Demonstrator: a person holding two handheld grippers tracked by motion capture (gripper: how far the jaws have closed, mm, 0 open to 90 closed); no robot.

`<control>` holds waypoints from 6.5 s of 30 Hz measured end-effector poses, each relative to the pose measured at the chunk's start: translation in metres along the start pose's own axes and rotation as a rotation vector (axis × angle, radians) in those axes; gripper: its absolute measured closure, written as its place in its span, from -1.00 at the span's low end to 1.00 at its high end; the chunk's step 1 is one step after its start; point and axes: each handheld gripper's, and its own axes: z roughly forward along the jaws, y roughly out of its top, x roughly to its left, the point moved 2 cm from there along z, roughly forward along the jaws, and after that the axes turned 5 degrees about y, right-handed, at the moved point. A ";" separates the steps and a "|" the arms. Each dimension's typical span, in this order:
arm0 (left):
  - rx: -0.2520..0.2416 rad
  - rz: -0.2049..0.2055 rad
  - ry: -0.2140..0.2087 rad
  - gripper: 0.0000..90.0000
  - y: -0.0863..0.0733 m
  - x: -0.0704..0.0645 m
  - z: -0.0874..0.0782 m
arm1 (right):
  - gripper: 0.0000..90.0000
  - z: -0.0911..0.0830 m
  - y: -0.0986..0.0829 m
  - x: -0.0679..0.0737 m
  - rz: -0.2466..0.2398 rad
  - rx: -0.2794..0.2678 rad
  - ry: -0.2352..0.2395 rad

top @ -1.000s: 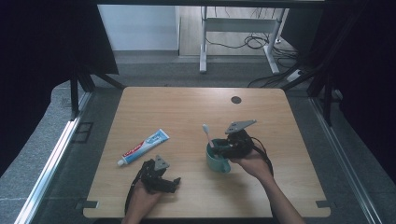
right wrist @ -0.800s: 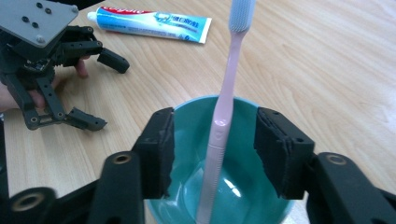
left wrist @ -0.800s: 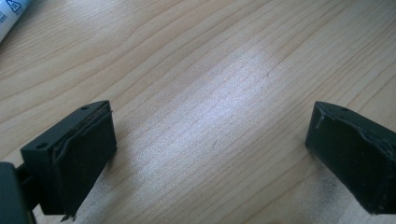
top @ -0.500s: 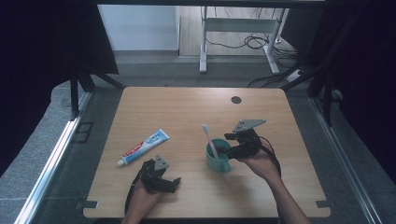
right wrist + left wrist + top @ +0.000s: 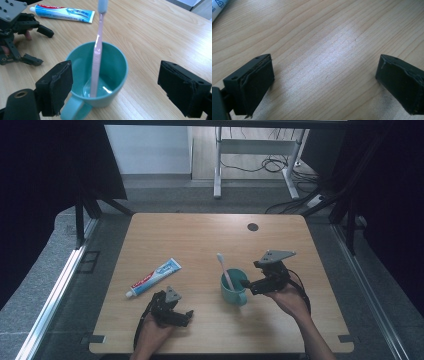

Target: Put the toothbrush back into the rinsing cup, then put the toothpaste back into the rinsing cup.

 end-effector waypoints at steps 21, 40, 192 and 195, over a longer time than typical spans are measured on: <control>-0.002 0.000 0.000 -0.96 0.000 0.000 0.000 | -0.92 -0.022 -0.031 -0.007 0.019 -0.057 -0.095; 0.000 -0.002 -0.001 -0.96 0.000 0.000 0.000 | -0.94 -0.025 -0.074 -0.012 0.078 -0.034 -0.127; 0.566 0.168 0.014 -0.06 0.073 0.135 0.014 | -0.84 0.007 -0.149 -0.012 0.113 0.087 -0.134; 0.584 0.156 0.009 -0.02 0.075 0.137 0.017 | -0.84 0.007 -0.149 -0.012 0.114 0.087 -0.135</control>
